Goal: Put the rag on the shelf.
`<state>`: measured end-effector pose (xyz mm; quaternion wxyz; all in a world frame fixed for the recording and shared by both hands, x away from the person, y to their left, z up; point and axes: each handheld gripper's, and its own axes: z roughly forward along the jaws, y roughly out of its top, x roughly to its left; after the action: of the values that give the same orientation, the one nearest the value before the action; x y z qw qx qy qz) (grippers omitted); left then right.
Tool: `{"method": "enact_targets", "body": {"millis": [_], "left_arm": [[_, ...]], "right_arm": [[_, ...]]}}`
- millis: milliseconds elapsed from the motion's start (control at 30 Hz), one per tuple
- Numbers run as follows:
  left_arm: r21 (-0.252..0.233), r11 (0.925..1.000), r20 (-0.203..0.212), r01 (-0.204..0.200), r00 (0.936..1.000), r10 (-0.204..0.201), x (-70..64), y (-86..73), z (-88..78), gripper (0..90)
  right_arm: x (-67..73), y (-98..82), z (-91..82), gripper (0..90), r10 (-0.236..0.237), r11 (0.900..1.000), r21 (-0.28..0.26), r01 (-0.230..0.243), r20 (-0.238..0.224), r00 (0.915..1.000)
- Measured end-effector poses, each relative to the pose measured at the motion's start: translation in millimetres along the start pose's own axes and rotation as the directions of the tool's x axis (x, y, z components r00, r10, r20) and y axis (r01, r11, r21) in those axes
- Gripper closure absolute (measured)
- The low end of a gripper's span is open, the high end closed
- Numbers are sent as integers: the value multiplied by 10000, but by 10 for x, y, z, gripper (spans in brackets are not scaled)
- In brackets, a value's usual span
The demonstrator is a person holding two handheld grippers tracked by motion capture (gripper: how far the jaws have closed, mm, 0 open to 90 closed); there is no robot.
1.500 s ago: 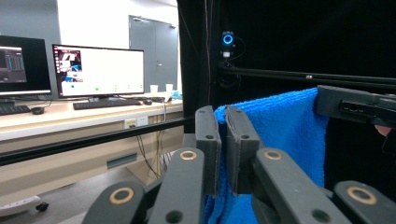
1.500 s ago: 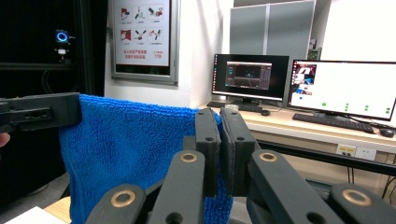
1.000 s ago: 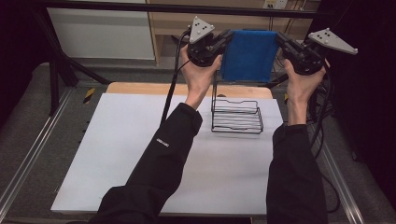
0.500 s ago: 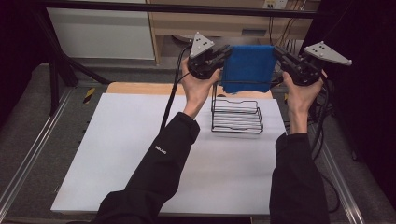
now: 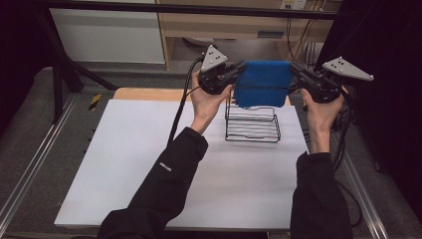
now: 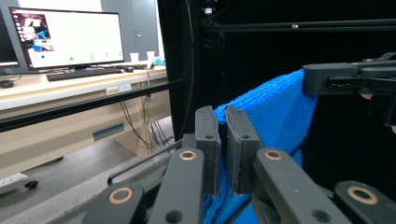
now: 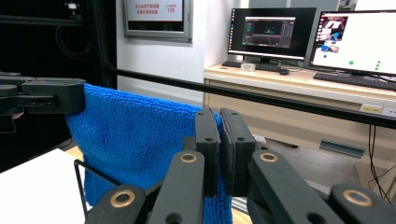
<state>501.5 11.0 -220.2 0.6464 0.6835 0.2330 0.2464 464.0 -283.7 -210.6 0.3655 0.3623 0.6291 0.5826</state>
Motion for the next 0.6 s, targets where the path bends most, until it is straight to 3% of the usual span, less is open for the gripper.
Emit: {"method": "enact_targets", "body": {"millis": [600], "left_arm": [[943, 9955, 460, 49, 9989, -93, -97, -67, -116, 837]], "right_arm": [[35, -103, -158, 866, 17, 9979, 644, 14, -482, 9988]]}}
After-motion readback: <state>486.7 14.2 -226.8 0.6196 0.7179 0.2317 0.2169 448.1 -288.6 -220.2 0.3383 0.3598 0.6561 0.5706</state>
